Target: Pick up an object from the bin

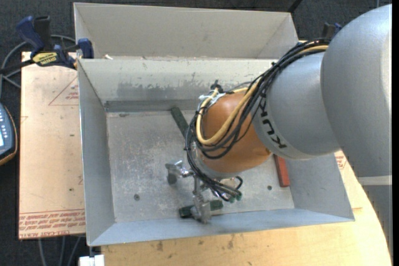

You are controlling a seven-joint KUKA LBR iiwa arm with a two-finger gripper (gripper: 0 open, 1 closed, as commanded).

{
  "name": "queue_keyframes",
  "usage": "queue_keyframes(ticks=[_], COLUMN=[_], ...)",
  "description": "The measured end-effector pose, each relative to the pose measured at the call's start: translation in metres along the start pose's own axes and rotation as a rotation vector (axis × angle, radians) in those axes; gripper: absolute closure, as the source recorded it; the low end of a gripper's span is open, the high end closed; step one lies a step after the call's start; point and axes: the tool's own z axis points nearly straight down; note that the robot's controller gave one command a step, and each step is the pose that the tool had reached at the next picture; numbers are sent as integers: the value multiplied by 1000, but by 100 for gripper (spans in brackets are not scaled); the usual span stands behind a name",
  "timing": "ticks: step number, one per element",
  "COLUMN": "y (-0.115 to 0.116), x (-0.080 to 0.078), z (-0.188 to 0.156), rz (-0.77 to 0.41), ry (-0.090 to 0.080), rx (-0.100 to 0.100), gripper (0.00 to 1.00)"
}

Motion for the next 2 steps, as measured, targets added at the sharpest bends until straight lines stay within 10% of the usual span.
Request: queue_keyframes(ticks=[1,2], y=[-37,-102], x=[-35,51], z=[-72,-32], rz=[39,18], ry=[12,27], rx=[1,-1], gripper=[0,0])
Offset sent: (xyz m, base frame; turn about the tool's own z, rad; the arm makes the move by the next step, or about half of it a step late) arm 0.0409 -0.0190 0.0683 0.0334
